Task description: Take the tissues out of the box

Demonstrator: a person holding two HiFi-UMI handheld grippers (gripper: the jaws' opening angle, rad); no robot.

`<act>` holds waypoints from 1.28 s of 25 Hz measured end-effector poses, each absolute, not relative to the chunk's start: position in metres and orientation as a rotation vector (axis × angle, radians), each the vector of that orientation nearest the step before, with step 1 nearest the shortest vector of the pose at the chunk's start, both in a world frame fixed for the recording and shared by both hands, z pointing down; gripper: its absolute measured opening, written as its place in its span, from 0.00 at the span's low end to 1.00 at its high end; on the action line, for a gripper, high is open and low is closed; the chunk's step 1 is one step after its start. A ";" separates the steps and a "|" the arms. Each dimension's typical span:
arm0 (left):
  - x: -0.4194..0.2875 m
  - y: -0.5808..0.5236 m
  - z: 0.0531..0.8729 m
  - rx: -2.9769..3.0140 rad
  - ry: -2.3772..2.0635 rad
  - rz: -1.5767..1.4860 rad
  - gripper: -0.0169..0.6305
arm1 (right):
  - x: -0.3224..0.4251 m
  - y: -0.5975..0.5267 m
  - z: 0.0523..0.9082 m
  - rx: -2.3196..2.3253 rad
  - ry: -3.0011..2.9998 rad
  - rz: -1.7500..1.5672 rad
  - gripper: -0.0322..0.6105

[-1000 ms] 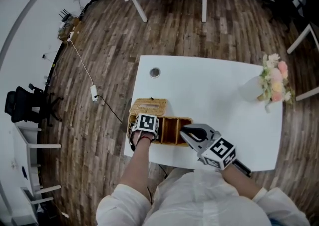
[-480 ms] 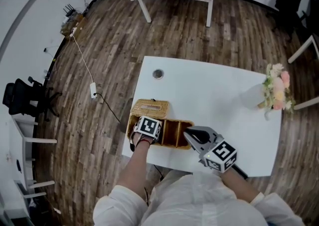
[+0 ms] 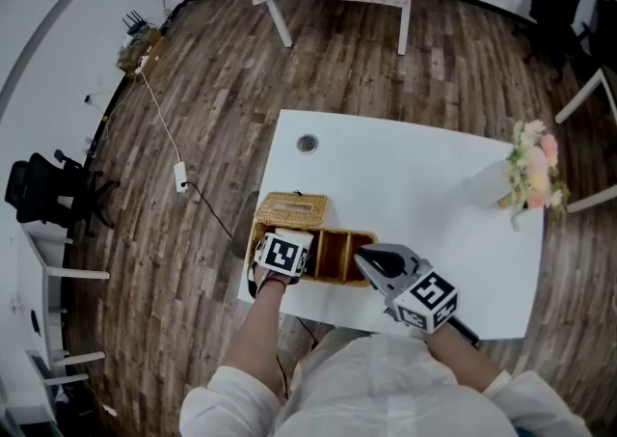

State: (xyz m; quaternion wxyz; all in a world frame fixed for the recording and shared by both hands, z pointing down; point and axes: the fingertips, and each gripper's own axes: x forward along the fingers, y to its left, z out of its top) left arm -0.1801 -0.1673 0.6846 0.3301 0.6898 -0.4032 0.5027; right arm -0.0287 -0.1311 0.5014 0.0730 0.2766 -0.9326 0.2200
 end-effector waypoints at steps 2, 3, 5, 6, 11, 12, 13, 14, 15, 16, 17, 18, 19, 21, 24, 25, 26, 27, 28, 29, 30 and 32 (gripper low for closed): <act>-0.183 -0.171 0.680 1.824 -1.079 1.296 0.65 | -0.031 -0.130 0.500 0.826 -2.804 0.655 0.11; -0.183 -0.170 0.678 1.826 -1.081 1.288 0.65 | -0.032 -0.129 0.500 0.823 -2.804 0.651 0.11; -0.181 -0.167 0.674 1.829 -1.078 1.261 0.64 | -0.033 -0.128 0.500 0.823 -2.803 0.644 0.11; -0.181 -0.165 0.672 1.831 -1.084 1.245 0.64 | -0.033 -0.127 0.500 0.821 -2.805 0.640 0.11; -0.181 -0.165 0.652 1.873 -1.141 1.153 0.64 | -0.037 -0.123 0.494 0.815 -2.811 0.631 0.11; -0.181 -0.165 0.649 1.882 -1.152 1.143 0.64 | -0.037 -0.123 0.495 0.813 -2.810 0.630 0.11; -0.181 -0.166 0.647 1.889 -1.162 1.133 0.64 | -0.038 -0.122 0.495 0.810 -2.810 0.630 0.11; -0.181 -0.165 0.645 1.895 -1.171 1.123 0.64 | -0.039 -0.122 0.494 0.805 -2.812 0.628 0.11; -0.181 -0.165 0.644 1.901 -1.179 1.110 0.64 | -0.040 -0.121 0.493 0.800 -2.816 0.624 0.11; -0.180 -0.164 0.641 1.908 -1.187 1.097 0.64 | -0.041 -0.119 0.493 0.796 -2.819 0.619 0.11; -0.179 -0.164 0.639 1.917 -1.195 1.084 0.64 | -0.042 -0.118 0.492 0.793 -2.819 0.615 0.11; -0.179 -0.164 0.636 1.926 -1.203 1.073 0.64 | -0.043 -0.116 0.492 0.791 -2.818 0.613 0.11; -0.178 -0.165 0.633 1.937 -1.211 1.062 0.64 | -0.044 -0.115 0.491 0.789 -2.817 0.612 0.11; -0.178 -0.167 0.627 1.956 -1.225 1.038 0.64 | -0.046 -0.114 0.490 0.787 -2.815 0.607 0.11; -0.175 -0.168 0.617 1.972 -1.241 0.991 0.64 | -0.045 -0.113 0.490 0.791 -2.810 0.601 0.11; -0.173 -0.169 0.613 1.984 -1.245 0.973 0.64 | -0.044 -0.113 0.490 0.796 -2.810 0.600 0.11; -0.170 -0.170 0.611 1.997 -1.247 0.956 0.64 | -0.044 -0.114 0.490 0.801 -2.812 0.598 0.11; -0.168 -0.171 0.609 2.008 -1.251 0.945 0.64 | -0.043 -0.114 0.490 0.805 -2.812 0.595 0.11; -0.166 -0.171 0.606 2.017 -1.255 0.939 0.64 | -0.042 -0.114 0.491 0.809 -2.812 0.592 0.11; -0.164 -0.171 0.604 2.026 -1.257 0.935 0.64 | -0.042 -0.114 0.491 0.811 -2.811 0.590 0.11; -0.161 -0.170 0.602 2.035 -1.257 0.930 0.64 | -0.042 -0.113 0.490 0.811 -2.812 0.588 0.11; -0.156 -0.169 0.596 2.056 -1.259 0.908 0.64 | -0.041 -0.112 0.489 0.813 -2.813 0.581 0.11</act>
